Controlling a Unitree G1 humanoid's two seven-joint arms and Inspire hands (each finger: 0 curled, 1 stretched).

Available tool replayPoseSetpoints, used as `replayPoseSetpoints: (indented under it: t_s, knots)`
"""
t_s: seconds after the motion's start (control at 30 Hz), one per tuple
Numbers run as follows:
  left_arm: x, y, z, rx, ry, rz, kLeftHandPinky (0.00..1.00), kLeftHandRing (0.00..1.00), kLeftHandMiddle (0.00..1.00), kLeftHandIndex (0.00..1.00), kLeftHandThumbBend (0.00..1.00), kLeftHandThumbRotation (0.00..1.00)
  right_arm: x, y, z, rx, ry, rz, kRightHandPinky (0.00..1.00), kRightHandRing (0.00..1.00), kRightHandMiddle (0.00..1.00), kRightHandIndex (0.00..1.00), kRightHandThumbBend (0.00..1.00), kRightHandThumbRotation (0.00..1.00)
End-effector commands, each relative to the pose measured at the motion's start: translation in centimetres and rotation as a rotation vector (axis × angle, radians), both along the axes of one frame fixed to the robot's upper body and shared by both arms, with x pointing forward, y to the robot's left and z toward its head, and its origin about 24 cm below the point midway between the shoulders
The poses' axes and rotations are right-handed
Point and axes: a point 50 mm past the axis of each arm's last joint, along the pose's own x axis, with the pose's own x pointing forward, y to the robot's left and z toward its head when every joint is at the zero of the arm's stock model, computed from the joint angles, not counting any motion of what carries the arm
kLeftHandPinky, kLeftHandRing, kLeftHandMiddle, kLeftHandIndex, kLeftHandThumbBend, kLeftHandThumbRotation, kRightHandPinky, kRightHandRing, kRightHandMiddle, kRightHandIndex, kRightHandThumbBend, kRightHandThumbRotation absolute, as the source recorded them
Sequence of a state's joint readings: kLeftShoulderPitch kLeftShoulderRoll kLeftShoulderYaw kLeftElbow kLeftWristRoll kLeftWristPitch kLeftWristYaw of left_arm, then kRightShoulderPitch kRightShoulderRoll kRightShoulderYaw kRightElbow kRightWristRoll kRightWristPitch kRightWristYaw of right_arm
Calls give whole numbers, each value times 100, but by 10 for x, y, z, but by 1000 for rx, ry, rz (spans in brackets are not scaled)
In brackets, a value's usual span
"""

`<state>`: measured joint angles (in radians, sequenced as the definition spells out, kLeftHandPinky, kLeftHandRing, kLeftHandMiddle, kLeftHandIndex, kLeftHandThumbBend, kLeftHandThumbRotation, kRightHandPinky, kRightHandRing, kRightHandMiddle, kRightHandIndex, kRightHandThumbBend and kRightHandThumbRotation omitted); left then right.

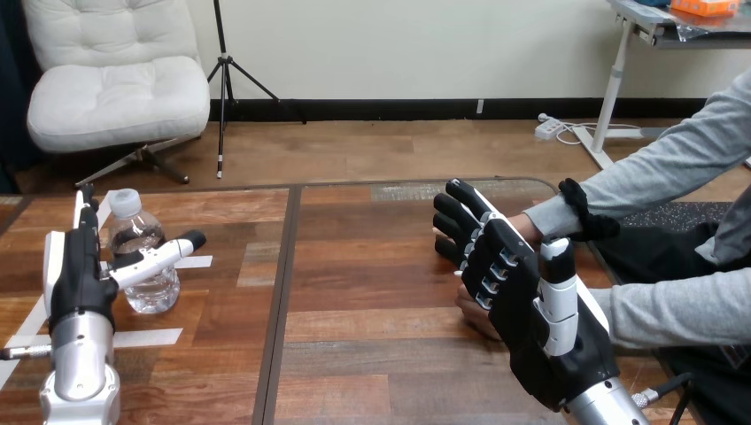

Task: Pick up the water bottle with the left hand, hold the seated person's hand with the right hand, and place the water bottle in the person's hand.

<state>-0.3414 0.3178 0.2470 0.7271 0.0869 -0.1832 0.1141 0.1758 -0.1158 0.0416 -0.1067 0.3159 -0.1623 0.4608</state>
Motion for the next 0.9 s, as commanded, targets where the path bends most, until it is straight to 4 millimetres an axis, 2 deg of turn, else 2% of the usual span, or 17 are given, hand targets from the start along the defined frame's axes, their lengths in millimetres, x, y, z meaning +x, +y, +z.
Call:
replayPoseSetpoints:
  t_s: [0.0,0.87]
  knots:
    - [22,5,32,30,-84,10,99,100,100,100,94,15,10,4,22,21,-102,14,100,98,97,96,100,100]
    - [32,7,35,-8,-62,66,100,100,100,100,93,15,9,3,22,27,-100,9,100,98,96,96,100,100]
